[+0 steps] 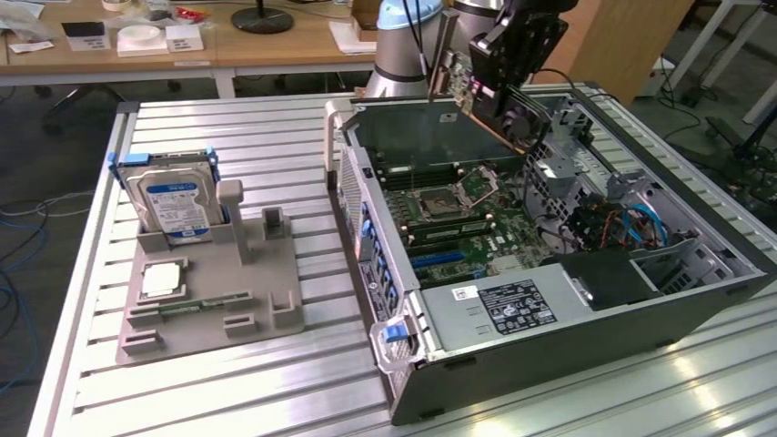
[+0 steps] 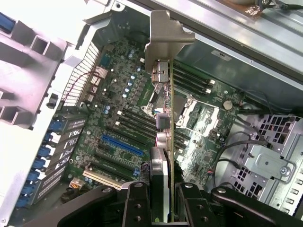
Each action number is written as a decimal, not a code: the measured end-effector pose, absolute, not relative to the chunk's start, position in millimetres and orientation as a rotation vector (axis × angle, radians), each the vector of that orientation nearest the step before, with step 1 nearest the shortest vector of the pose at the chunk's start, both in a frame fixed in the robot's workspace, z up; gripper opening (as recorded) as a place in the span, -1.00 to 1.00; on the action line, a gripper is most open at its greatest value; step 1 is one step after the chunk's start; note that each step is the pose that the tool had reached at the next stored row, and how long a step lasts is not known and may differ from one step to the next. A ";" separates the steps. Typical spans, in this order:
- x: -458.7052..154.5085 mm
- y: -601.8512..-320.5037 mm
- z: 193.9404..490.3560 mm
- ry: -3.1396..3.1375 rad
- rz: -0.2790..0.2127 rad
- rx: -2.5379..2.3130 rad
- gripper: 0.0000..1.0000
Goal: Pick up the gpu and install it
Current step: 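Insert the gpu into the slot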
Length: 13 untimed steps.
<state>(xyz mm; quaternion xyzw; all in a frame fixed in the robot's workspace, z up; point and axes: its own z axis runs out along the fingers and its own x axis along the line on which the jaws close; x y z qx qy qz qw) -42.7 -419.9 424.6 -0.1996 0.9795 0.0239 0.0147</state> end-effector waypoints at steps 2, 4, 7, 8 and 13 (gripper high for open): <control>-42.7 -419.9 424.7 3.047 0.074 -0.628 -0.44; -42.7 -419.9 424.7 3.046 0.074 -0.634 -0.44; -42.7 -419.9 424.6 3.045 0.075 -0.641 -0.44; -42.7 -419.9 424.6 3.045 0.075 -0.642 -0.44; -42.7 -419.9 424.6 3.043 0.075 -0.651 -0.44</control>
